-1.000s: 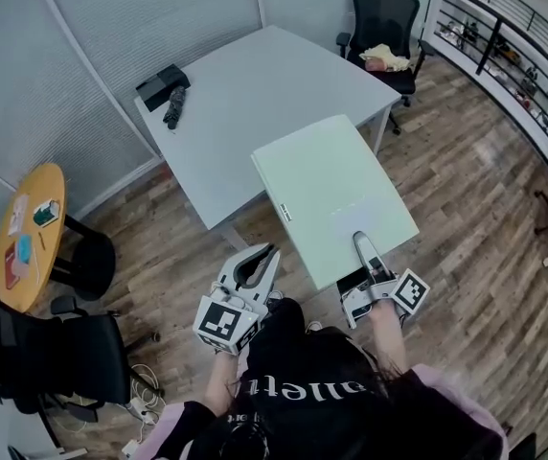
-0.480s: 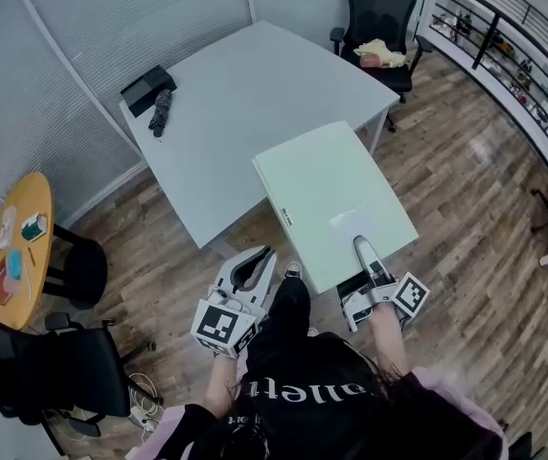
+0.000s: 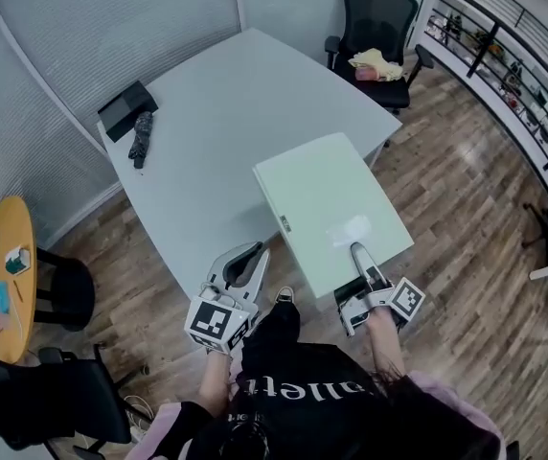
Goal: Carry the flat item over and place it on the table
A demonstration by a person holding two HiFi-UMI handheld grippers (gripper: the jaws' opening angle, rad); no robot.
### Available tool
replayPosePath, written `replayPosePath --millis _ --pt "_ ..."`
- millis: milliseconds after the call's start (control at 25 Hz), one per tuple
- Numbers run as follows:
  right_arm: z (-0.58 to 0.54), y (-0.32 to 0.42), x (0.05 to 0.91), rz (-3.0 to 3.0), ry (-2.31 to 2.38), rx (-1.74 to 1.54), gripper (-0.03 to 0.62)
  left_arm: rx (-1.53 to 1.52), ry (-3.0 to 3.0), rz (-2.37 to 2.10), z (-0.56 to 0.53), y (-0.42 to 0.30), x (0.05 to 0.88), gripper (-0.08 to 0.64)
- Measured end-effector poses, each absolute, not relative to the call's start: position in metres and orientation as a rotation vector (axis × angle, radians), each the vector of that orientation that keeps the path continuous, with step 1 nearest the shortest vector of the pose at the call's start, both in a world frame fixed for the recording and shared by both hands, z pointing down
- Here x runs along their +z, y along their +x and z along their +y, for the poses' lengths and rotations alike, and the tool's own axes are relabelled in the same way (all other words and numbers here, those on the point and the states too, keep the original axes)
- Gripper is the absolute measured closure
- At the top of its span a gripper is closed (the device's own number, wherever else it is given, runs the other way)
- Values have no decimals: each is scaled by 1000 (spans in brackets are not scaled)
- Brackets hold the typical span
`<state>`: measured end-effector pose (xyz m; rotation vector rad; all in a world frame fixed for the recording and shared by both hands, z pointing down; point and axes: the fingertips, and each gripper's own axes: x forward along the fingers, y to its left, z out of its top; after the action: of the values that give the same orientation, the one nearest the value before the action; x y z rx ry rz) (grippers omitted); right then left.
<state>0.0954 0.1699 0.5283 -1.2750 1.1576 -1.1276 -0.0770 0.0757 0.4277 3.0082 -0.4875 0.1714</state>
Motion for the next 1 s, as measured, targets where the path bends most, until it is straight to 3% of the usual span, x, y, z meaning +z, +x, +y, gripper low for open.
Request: replayPosePath --millis 520,1000 --pt "61 141 533 1141 -1321 -1161 310 205 2986 -496 -44 -34 445 508" --pt "2 163 525 1201 -1345 -1221 310 197 2912 -589 -89 -31 456 508"
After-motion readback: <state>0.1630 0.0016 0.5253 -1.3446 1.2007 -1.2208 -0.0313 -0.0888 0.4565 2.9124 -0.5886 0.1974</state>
